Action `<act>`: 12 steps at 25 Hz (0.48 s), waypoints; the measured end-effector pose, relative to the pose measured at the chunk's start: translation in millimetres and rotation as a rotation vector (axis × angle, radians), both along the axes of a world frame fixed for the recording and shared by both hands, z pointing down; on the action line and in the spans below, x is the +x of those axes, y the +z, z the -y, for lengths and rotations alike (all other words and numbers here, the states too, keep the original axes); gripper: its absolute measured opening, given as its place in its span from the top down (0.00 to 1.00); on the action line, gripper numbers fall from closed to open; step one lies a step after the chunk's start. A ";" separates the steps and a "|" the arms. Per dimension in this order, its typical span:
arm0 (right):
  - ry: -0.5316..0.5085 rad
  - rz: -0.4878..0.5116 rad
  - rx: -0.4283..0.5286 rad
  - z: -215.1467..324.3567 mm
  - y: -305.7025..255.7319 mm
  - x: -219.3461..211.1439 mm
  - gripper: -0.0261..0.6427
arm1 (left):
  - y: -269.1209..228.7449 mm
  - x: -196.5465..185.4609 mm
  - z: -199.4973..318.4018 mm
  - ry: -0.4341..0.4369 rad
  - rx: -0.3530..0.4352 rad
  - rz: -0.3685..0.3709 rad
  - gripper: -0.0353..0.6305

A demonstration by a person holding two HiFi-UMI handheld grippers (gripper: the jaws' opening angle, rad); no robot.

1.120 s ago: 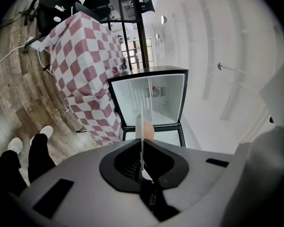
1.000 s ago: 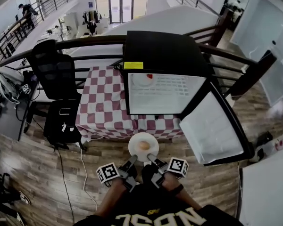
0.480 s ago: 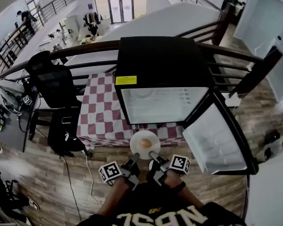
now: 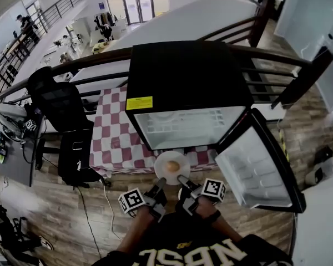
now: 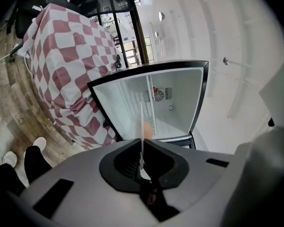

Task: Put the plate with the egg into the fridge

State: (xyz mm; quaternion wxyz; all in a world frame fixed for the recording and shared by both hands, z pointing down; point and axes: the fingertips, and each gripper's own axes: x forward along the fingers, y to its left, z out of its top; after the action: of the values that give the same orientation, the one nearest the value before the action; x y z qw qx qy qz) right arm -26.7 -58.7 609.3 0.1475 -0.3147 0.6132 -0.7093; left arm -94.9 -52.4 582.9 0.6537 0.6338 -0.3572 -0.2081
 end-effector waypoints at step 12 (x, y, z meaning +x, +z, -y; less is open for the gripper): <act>-0.011 -0.026 -0.039 30.4 9.0 21.5 0.91 | 12.8 19.6 30.9 -0.004 -0.045 -0.005 0.90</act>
State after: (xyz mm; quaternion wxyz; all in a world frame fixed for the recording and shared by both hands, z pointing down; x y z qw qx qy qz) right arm -5.2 -89.1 618.3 0.1294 -0.3234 0.6028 -0.7178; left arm -75.2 -83.3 595.7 0.6684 0.6176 -0.3614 -0.2031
